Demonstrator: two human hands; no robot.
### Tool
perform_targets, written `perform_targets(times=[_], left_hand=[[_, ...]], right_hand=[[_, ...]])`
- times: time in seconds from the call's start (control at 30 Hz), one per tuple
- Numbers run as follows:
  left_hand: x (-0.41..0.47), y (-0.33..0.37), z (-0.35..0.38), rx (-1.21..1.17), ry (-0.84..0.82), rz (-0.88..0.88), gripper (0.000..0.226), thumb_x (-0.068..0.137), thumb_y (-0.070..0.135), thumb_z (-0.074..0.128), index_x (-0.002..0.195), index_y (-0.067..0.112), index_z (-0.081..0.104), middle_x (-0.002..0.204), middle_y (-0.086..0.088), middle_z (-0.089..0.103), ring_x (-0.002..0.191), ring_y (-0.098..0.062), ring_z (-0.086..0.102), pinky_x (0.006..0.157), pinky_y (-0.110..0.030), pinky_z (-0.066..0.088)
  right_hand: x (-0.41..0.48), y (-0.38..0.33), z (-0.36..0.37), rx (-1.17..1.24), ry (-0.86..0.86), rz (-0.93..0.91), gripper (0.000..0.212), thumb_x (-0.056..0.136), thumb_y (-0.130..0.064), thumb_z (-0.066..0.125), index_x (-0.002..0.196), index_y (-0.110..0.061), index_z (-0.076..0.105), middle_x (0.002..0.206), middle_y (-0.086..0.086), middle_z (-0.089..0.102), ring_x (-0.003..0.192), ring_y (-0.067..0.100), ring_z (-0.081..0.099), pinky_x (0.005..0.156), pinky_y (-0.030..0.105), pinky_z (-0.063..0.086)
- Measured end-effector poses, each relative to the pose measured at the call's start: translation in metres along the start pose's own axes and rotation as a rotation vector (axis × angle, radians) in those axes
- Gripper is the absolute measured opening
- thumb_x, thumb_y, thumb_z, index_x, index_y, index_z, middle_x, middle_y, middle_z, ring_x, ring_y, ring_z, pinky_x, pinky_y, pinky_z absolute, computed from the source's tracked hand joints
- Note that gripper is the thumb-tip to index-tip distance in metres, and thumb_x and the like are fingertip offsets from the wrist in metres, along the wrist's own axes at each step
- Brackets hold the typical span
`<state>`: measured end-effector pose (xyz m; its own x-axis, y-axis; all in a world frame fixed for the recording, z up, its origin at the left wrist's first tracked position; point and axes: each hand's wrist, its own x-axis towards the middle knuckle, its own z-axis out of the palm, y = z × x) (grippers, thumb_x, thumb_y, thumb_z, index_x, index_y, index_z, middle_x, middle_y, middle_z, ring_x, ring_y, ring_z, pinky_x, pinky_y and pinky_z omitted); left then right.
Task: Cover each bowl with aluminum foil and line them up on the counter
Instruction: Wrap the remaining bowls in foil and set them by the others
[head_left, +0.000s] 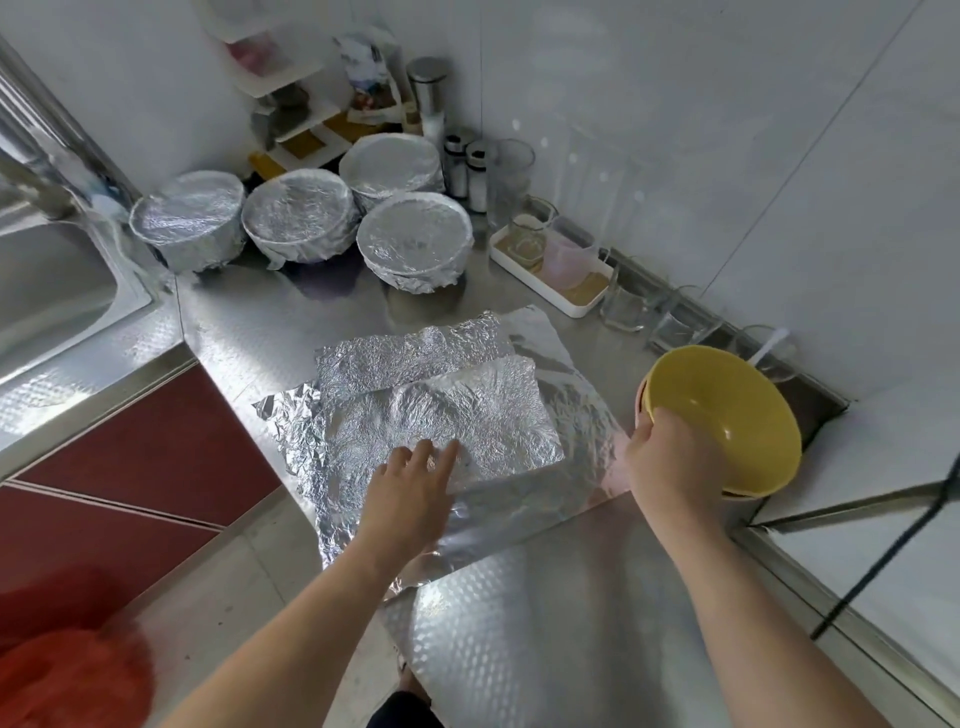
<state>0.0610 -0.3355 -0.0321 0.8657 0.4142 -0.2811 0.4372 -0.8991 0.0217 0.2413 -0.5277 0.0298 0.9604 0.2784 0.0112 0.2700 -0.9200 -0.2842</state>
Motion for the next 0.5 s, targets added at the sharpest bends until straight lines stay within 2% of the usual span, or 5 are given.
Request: perform_targets(times=[0.13, 0.27, 0.37, 0.4, 0.5], left_hand=[[0.000, 0.001, 0.000, 0.002, 0.042, -0.055, 0.063, 0.098, 0.041, 0.043, 0.152, 0.020, 0.019, 0.144, -0.005, 0.043, 0.125, -0.028, 0.048, 0.102, -0.041, 0.043], [0.004, -0.001, 0.003, -0.090, 0.140, -0.053, 0.043, 0.088, 0.025, 0.060, 0.129, 0.015, 0.056, 0.117, -0.004, 0.066, 0.100, -0.026, 0.064, 0.087, -0.038, 0.051], [0.003, -0.010, -0.010, -0.110, 0.199, -0.067, 0.024, 0.086, 0.021, 0.066, 0.110, 0.019, 0.066, 0.106, 0.001, 0.072, 0.092, -0.021, 0.068, 0.085, -0.034, 0.053], [0.002, -0.013, -0.018, -0.134, 0.241, -0.081, 0.024, 0.085, 0.019, 0.069, 0.108, 0.018, 0.067, 0.104, 0.000, 0.073, 0.089, -0.021, 0.069, 0.082, -0.034, 0.055], [-0.006, -0.025, -0.050, -0.222, 0.401, -0.231, 0.020, 0.089, 0.006, 0.055, 0.105, 0.015, 0.065, 0.086, -0.007, 0.070, 0.071, -0.027, 0.065, 0.056, -0.031, 0.047]], right_hand=[[-0.005, -0.001, -0.009, 0.028, 0.108, -0.002, 0.018, 0.092, -0.009, 0.052, 0.079, 0.000, 0.057, 0.068, 0.022, 0.061, 0.059, 0.031, 0.045, 0.054, 0.033, 0.028], [-0.012, -0.007, -0.014, 0.059, 0.374, -0.136, 0.017, 0.078, 0.002, 0.057, 0.062, -0.003, 0.052, 0.047, 0.015, 0.049, 0.040, 0.030, 0.041, 0.048, 0.027, 0.025], [-0.013, -0.014, -0.014, 0.129, 0.525, -0.272, 0.008, 0.074, 0.001, 0.056, 0.075, -0.003, 0.062, 0.058, 0.014, 0.060, 0.053, 0.035, 0.056, 0.056, 0.032, 0.036], [-0.013, -0.018, -0.013, 0.142, 0.553, -0.310, 0.015, 0.072, 0.003, 0.057, 0.083, -0.002, 0.067, 0.064, 0.014, 0.065, 0.060, 0.035, 0.060, 0.060, 0.033, 0.039], [-0.018, -0.036, -0.007, 0.194, 0.585, -0.442, 0.031, 0.069, 0.008, 0.056, 0.095, -0.003, 0.070, 0.079, 0.008, 0.072, 0.079, 0.027, 0.067, 0.072, 0.034, 0.034]])
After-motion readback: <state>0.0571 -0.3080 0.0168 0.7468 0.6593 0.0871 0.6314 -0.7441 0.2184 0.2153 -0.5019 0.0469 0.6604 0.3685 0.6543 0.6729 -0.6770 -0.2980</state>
